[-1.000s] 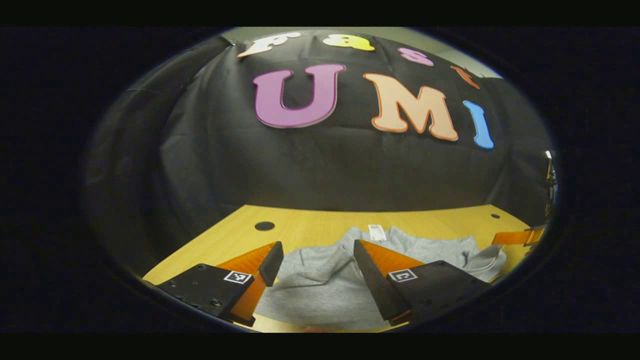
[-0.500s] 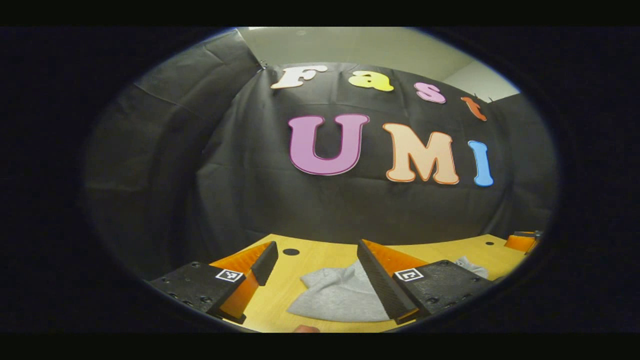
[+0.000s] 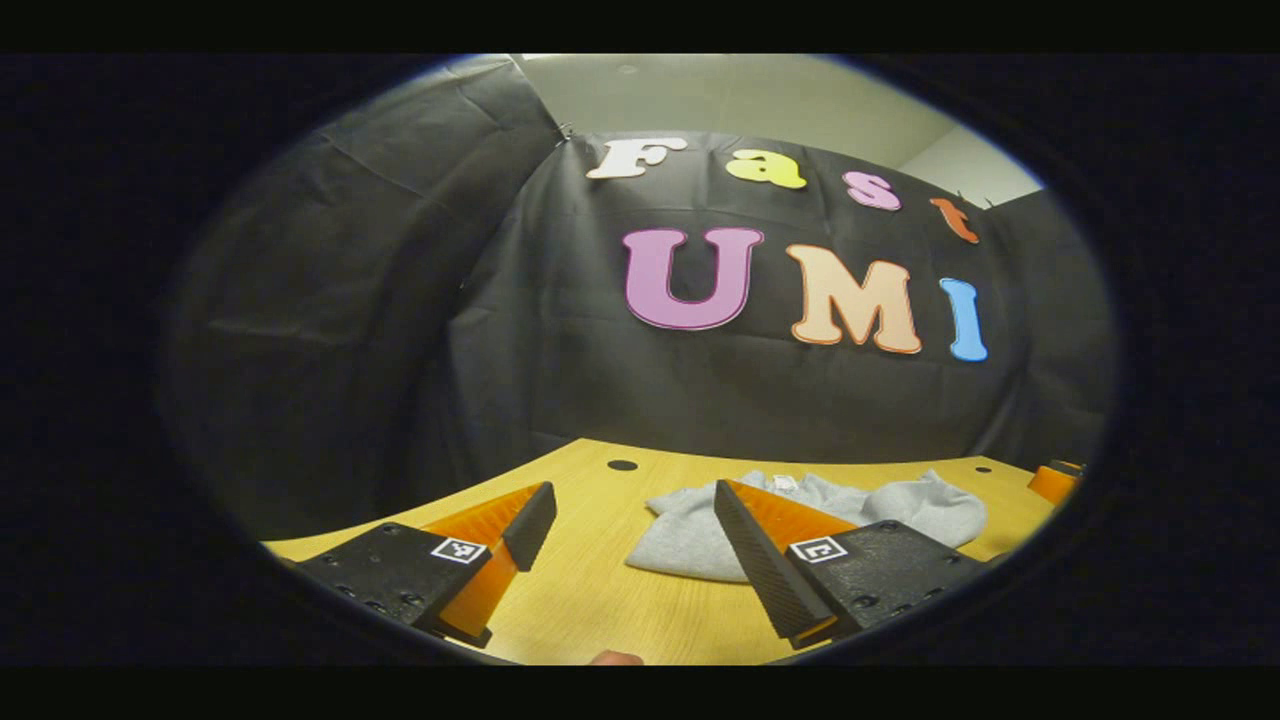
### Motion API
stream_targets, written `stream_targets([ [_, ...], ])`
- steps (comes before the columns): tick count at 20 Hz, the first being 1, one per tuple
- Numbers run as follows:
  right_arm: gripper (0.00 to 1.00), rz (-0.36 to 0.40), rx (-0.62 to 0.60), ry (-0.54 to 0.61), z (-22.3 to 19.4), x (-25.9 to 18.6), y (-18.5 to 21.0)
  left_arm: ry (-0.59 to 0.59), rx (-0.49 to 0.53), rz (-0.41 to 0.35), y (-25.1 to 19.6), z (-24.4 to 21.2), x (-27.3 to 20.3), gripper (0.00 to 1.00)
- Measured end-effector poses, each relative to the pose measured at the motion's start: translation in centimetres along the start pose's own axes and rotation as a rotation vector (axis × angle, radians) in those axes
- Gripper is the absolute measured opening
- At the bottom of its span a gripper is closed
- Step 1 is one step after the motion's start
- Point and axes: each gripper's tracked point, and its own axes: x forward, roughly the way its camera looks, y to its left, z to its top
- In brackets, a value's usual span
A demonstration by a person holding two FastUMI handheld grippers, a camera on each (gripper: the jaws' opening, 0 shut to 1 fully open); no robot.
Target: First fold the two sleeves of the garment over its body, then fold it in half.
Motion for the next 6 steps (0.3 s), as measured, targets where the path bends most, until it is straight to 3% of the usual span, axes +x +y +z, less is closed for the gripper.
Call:
stream_targets([
  [6, 0.97, -0.045, -0.07, -0.003, -1.9, -1.3, -0.2, 0.003, 0.047, 0.013, 0.6, -2.7, -1.3, 0.93],
])
